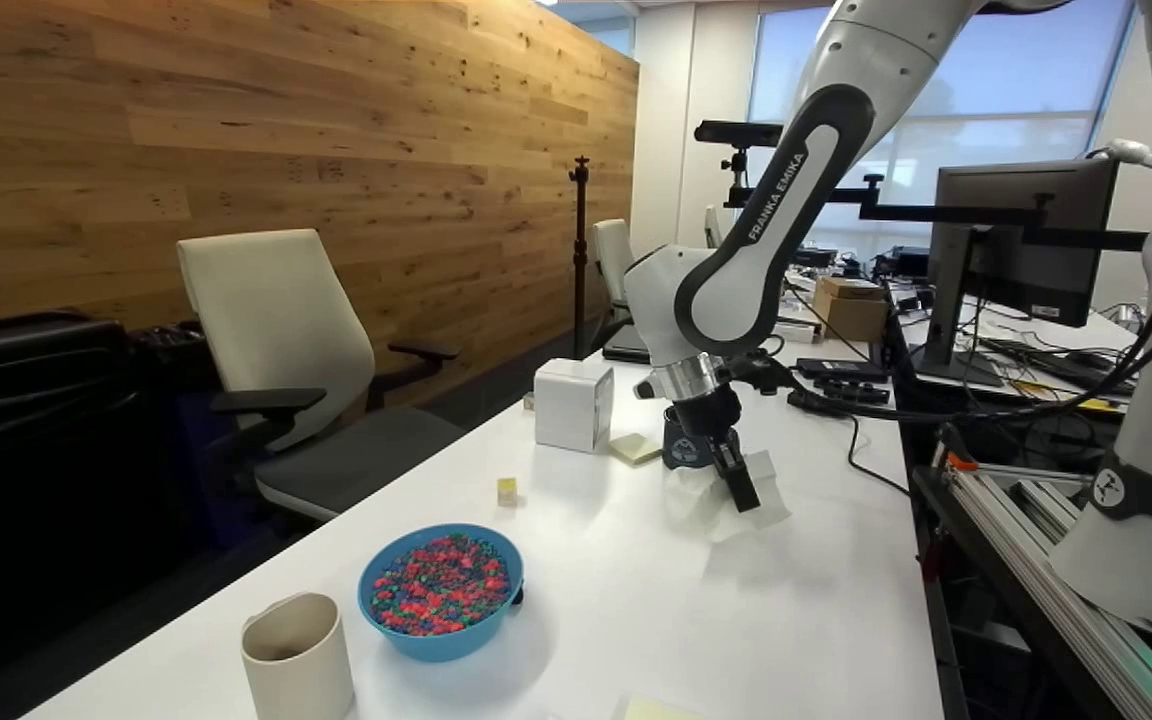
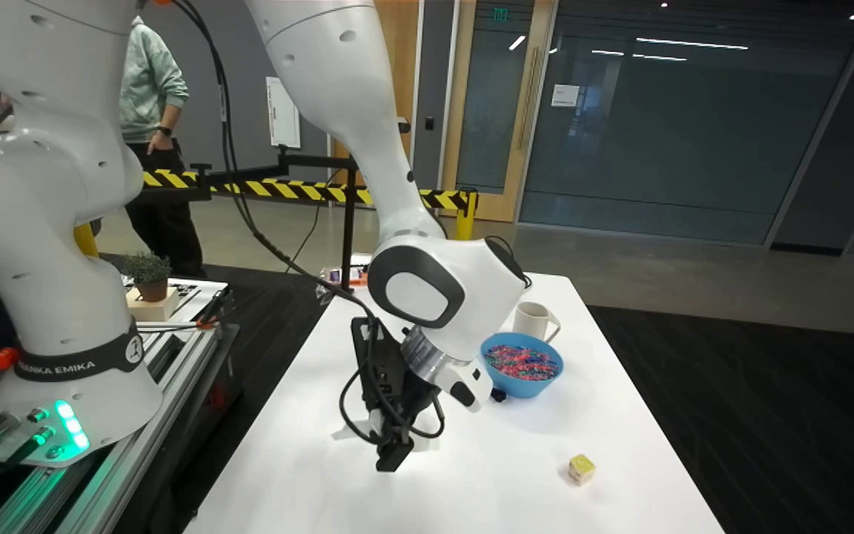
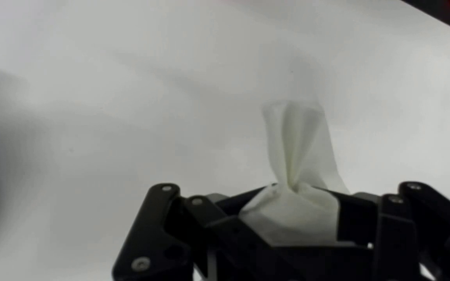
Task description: Use the white napkin to wipe the counter.
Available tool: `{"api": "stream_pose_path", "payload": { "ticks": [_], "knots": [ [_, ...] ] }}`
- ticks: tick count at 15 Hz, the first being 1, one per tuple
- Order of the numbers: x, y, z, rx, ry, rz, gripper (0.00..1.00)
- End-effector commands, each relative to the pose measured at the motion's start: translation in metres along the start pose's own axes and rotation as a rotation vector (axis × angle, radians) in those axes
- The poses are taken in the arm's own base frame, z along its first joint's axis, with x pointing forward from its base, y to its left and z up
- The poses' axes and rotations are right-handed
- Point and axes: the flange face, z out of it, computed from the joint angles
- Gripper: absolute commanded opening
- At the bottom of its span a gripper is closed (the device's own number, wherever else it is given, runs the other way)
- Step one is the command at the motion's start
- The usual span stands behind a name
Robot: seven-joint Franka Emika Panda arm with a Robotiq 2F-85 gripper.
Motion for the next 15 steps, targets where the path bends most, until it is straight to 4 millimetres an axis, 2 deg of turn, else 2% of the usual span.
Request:
{"api": "stream_pose_path", "payload": {
  "ticks": [1, 5, 9, 12, 15],
  "knots": [
    [-0.001, -0.022, 0.03, 0.003, 0.055, -0.043, 0.0],
    [0.003, -0.042, 0.061, -0.013, 0.103, -0.096, 0.0],
    [0.013, -0.059, 0.081, -0.019, 0.229, -0.098, 0.0],
    [0.02, -0.067, 0.091, -0.024, 0.316, -0.088, 0.0],
    [0.025, -0.069, 0.089, -0.038, 0.391, -0.087, 0.0]
  ]
}}
